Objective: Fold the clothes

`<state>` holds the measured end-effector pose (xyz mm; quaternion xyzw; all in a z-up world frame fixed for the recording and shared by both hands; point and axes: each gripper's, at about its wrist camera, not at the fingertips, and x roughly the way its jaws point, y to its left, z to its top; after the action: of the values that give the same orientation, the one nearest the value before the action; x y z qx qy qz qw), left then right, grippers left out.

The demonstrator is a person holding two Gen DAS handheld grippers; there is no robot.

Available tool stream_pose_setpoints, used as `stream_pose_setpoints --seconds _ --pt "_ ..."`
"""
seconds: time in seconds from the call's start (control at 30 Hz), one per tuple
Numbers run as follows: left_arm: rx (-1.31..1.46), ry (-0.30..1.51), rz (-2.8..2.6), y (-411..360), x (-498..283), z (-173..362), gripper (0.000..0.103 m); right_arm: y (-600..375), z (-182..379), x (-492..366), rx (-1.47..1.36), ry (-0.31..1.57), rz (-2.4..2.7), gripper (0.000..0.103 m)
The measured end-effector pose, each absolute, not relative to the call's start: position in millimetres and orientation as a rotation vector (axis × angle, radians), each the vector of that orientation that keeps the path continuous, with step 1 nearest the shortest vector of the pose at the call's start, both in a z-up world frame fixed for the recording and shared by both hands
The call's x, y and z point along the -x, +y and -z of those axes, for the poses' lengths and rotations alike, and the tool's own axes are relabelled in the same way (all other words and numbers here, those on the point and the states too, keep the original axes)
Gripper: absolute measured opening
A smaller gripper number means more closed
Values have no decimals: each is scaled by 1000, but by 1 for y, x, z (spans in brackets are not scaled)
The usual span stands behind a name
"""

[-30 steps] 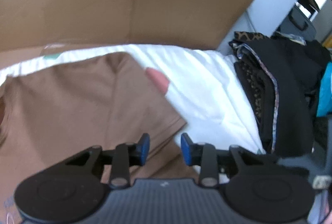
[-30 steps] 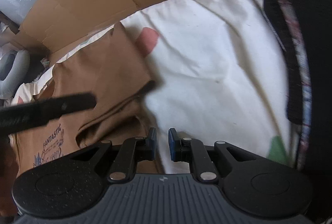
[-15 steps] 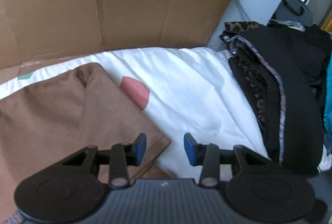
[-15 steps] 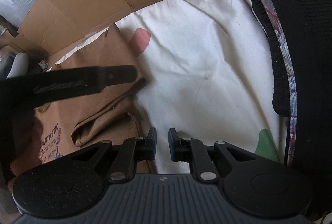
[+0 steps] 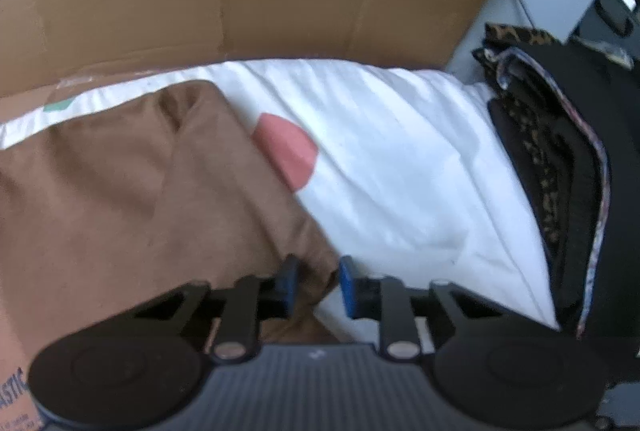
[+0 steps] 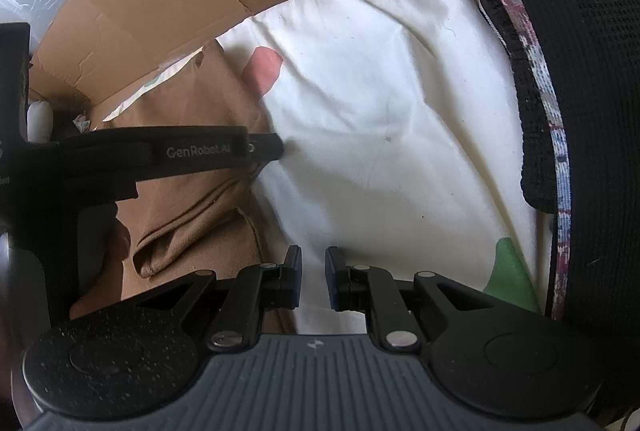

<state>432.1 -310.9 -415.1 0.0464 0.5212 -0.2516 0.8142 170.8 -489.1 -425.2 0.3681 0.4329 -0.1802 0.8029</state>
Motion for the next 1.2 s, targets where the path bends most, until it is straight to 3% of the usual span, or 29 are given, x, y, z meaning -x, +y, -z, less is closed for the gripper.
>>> stream_pose_setpoints --seconds 0.17,0.57,0.67,0.8,1.2 --pt "-47 1113 552 -291 -435 397 5 -485 425 -174 -803 920 373 16" --pt "-52 1055 546 -243 -448 346 5 -468 415 -194 -810 880 340 16" --pt "-34 1059 559 -249 -450 350 12 -465 410 -196 -773 883 330 16" --pt "-43 1054 576 -262 -444 359 43 -466 412 -188 -765 888 349 17" --pt "-81 1032 609 -303 -432 385 44 -478 426 -172 -791 906 361 17"
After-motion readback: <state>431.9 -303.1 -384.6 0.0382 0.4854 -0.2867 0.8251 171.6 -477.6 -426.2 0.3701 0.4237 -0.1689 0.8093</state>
